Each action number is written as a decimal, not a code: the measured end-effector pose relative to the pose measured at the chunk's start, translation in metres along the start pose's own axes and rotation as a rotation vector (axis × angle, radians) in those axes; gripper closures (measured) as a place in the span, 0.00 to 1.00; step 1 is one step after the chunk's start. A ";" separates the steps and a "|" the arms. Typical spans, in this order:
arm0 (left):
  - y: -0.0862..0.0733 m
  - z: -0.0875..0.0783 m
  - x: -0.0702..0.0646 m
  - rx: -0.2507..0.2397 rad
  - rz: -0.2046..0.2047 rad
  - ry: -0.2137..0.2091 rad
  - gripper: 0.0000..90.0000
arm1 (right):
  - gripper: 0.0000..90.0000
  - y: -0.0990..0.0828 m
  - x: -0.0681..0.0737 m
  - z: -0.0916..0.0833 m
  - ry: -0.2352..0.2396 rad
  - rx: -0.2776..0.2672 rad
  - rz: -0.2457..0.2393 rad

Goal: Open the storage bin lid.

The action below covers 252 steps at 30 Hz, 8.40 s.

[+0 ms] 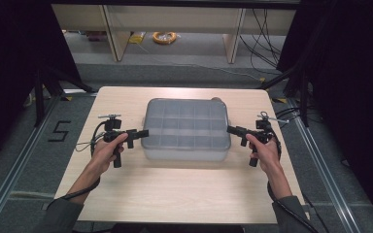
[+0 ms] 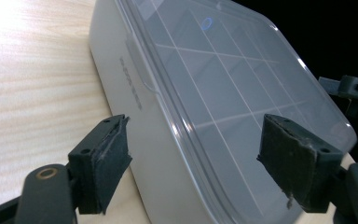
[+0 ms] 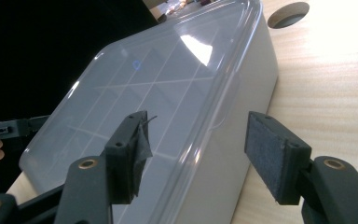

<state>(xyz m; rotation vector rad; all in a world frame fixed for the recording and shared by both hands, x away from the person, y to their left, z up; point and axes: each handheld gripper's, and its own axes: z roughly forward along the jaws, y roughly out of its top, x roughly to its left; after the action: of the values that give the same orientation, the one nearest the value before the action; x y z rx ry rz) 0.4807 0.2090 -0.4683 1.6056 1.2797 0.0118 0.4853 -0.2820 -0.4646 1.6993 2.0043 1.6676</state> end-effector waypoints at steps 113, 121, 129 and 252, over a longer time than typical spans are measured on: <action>-0.012 -0.053 -0.063 -0.253 0.087 0.053 0.75 | 0.80 -0.010 0.059 -0.049 0.028 -0.122 -0.088; -0.024 -0.062 -0.068 -0.252 0.104 0.051 0.75 | 0.80 -0.023 0.063 -0.054 0.026 -0.114 -0.085; -0.040 -0.065 -0.071 -0.241 0.112 0.059 0.75 | 0.80 -0.035 0.065 -0.061 0.005 -0.119 -0.135; -0.160 -0.061 -0.062 0.189 0.099 0.041 0.57 | 0.61 -0.161 0.066 -0.085 -0.154 0.242 -0.131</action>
<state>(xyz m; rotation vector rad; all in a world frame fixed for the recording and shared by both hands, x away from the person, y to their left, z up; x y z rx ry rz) 0.3063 0.1897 -0.5181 1.8384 1.2611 -0.0155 0.2963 -0.2645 -0.5049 1.6624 2.2614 1.2574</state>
